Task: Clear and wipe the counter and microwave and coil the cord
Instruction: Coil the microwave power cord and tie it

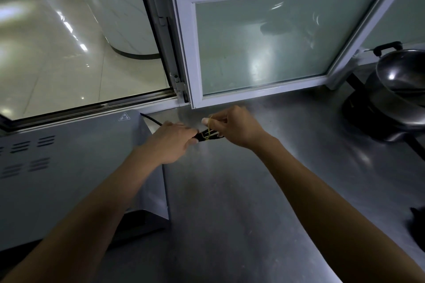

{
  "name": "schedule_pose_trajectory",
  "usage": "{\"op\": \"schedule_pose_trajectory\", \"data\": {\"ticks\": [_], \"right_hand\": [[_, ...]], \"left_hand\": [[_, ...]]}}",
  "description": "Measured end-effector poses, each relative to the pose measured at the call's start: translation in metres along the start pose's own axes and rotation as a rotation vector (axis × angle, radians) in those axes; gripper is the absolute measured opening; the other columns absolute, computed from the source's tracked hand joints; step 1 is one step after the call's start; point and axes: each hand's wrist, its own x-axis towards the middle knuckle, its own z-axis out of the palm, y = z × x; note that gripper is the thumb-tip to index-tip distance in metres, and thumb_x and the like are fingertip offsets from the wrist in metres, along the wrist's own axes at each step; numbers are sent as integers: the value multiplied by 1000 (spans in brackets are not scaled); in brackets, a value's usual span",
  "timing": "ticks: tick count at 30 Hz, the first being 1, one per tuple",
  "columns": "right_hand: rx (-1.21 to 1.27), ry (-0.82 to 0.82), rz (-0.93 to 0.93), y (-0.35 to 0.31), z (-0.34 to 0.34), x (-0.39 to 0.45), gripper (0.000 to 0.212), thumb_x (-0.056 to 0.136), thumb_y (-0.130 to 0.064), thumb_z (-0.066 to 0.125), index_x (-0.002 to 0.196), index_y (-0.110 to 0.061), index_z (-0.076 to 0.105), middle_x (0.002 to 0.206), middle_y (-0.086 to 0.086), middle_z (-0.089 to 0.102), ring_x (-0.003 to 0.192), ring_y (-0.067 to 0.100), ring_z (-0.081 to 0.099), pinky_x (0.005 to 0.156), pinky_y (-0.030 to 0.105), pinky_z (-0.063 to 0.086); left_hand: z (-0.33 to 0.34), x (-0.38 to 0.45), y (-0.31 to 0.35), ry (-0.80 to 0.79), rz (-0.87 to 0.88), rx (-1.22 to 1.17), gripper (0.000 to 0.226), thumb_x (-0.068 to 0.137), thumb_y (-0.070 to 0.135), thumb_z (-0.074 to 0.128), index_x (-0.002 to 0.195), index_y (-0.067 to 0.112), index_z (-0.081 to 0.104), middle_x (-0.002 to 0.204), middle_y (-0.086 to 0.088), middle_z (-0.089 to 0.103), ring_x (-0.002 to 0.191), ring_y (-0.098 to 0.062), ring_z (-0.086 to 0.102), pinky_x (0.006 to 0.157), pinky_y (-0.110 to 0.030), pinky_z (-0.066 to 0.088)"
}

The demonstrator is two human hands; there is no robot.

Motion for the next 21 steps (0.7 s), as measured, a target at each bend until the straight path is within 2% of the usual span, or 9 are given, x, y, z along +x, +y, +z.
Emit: {"op": "schedule_pose_trajectory", "data": {"ticks": [1,3,6,10,13,16,18,21], "right_hand": [[-28,-23,-12,-1,3,2,41,94,-54,57,72,-24,73,57,-1,63,51,12,54,53,27,44],[-57,-48,-10,-3,9,7,44,96,-50,57,67,-20,71,56,1,61,48,12,50,51,25,38],[-28,-9,45,0,16,15,45,96,-41,61,60,-16,69,55,1,63,48,12,56,51,24,44],[-56,-23,159,4,20,22,27,92,-30,67,74,-12,77,63,1,71,60,14,68,60,26,56],[-57,-59,201,6,21,25,19,87,-24,65,75,-13,76,66,-1,72,64,14,69,65,31,60],[-11,-86,204,12,20,24,18,87,-24,65,80,-13,76,75,0,73,71,15,69,67,33,60],[25,-94,184,15,19,21,15,91,-23,63,86,-15,75,84,-1,73,77,14,67,66,27,55],[98,-71,109,19,18,16,14,93,-19,60,92,-20,73,91,-5,72,86,8,66,75,24,54]], "left_hand": [[0,1,1,-10,-2,25,14,105,37,38,95,30,47,83,7,54,89,-16,50,86,-38,38],[-2,3,3,-7,-2,64,20,105,37,38,106,26,55,90,4,61,92,-18,52,86,-38,39],[1,3,3,40,5,72,22,105,37,39,108,25,57,91,4,62,93,-18,54,83,-37,39],[12,1,0,115,7,57,18,104,36,43,102,25,57,86,7,58,93,-18,53,77,-35,34],[18,0,-2,148,-7,24,15,102,34,48,96,25,57,78,10,48,88,-19,53,77,-37,37],[20,0,-2,150,-22,3,14,102,33,48,92,26,54,77,10,47,85,-18,53,75,-35,35],[22,2,-2,146,-30,-9,15,103,33,46,89,28,49,76,10,48,84,-18,52,74,-34,32],[27,5,-4,113,-66,-50,19,104,35,42,89,27,48,75,10,46,85,-18,50,74,-33,28]]}}
